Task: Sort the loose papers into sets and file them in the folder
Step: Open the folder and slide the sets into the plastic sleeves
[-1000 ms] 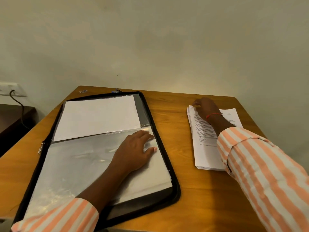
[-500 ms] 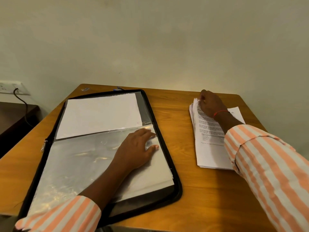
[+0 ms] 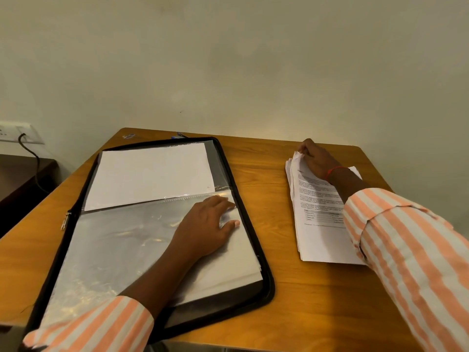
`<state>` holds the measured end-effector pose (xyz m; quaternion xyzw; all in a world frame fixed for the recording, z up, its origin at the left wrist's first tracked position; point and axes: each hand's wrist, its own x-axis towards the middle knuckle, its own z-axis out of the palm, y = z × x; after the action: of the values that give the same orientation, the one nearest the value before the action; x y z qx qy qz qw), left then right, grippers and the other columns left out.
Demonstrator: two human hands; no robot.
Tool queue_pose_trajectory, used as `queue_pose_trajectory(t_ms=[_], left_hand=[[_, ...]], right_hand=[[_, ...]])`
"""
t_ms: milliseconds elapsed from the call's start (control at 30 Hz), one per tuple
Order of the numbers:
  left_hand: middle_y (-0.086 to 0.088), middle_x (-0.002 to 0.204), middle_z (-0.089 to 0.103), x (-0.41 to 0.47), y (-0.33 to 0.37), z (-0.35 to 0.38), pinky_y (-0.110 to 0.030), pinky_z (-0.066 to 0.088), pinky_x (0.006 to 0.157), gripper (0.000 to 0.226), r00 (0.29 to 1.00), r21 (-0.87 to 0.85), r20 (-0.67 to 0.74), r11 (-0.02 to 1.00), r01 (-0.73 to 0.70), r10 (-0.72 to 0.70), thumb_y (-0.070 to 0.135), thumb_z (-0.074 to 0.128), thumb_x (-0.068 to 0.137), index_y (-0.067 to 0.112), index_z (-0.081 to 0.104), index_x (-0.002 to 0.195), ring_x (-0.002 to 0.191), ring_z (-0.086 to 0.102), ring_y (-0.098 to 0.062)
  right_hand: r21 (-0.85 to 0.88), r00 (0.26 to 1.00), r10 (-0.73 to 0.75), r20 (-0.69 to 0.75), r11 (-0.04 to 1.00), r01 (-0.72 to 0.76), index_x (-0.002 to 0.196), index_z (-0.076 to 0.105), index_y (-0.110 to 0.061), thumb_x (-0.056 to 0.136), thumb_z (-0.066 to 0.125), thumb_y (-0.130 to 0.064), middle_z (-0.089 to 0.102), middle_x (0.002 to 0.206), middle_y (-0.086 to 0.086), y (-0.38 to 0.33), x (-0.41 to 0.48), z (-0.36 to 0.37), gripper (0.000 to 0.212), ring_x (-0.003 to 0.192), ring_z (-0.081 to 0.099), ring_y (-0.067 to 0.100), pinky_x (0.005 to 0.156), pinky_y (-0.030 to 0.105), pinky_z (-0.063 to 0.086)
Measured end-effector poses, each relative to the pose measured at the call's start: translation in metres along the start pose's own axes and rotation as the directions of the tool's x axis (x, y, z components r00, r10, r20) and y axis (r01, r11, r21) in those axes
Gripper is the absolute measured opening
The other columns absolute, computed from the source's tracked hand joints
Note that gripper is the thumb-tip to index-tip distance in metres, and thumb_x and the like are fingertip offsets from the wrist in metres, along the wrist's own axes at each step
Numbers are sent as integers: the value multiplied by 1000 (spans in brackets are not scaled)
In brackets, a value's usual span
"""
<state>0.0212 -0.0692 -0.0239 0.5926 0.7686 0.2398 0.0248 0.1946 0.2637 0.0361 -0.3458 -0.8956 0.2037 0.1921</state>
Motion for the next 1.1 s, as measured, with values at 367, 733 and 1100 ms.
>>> queue_pose_trajectory(t_ms=[367, 733, 1100], left_hand=[[6, 150, 46, 0, -1, -2, -34, 33, 110, 30, 999, -23, 21, 999, -44, 45, 40, 50, 103, 39, 61, 130, 135, 42, -16], [7, 131, 64, -8, 4, -11, -36, 44, 104, 14, 990, -165, -101, 980, -111, 95, 18, 53, 102, 24, 65, 106, 121, 54, -15], [5, 103, 66, -11, 5, -13, -39, 43, 90, 31, 980, -85, -80, 979, -187, 181, 8, 47, 87, 23, 73, 92, 100, 51, -15]], right_hand=[[-289, 968, 34, 249, 956, 41, 82, 58, -28, 89, 67, -14, 64, 95, 2, -5, 2, -17, 18, 90, 57, 24, 75, 32, 40], [45, 993, -101, 60, 994, 98, 95, 68, 6, 86, 73, -2, 64, 92, 12, -54, -14, -84, 12, 84, 55, 21, 75, 28, 42], [151, 853, 477, 213, 846, -511, 111, 67, -8, 74, 84, -42, 68, 113, 15, 5, -70, -67, 53, 109, 63, 39, 99, 46, 49]])
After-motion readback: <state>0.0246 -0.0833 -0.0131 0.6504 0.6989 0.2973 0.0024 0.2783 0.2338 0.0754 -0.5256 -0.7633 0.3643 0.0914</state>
